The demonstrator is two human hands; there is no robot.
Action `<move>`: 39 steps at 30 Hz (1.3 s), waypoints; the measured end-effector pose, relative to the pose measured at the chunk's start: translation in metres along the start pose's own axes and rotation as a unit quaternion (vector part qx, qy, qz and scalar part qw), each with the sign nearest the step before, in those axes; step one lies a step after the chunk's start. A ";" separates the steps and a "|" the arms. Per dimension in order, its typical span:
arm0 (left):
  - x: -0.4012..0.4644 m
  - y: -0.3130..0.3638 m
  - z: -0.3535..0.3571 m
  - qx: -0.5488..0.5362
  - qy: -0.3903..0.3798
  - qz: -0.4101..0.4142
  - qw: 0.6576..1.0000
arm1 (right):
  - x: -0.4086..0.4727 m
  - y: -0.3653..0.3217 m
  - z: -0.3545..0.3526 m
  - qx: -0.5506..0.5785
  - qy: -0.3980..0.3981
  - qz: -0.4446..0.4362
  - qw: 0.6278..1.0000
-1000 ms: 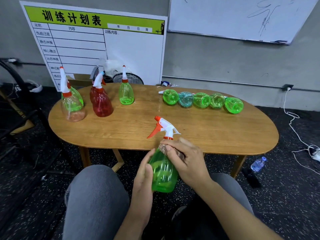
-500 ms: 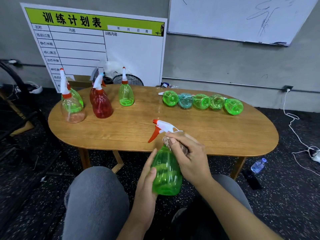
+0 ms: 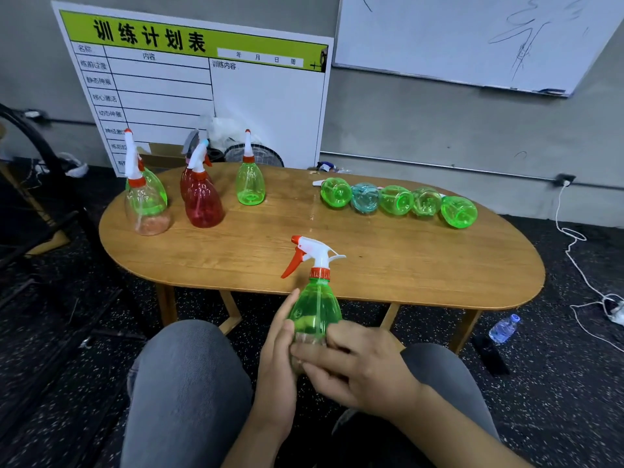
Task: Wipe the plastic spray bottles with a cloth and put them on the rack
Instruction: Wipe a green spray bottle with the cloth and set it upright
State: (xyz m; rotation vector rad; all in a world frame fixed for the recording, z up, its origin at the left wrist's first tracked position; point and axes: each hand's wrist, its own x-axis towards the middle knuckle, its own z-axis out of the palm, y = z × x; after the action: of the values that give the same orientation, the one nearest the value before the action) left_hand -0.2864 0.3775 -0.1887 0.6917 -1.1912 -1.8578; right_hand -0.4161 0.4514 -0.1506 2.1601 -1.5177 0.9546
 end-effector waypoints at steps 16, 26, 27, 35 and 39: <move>-0.002 0.005 -0.002 -0.015 0.019 0.019 1.000 | -0.002 -0.012 0.012 0.037 0.016 0.053 0.998; 0.000 0.003 0.001 0.042 0.003 0.037 0.998 | 0.029 0.028 0.002 0.051 0.050 0.153 0.986; 0.000 0.002 0.001 0.055 0.000 0.038 0.998 | 0.033 0.036 0.003 0.054 0.050 0.175 0.982; 0.000 -0.003 -0.002 0.047 0.008 0.031 0.998 | 0.018 0.011 0.006 0.064 0.060 0.171 0.981; -0.004 0.004 0.000 -0.004 0.000 0.018 1.000 | -0.002 -0.009 0.003 0.017 0.002 0.001 1.000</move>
State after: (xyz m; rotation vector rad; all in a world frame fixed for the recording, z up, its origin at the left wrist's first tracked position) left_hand -0.2831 0.3801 -0.1846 0.6623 -1.1881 -1.8317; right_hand -0.4072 0.4546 -0.1534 2.1789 -1.5118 0.9923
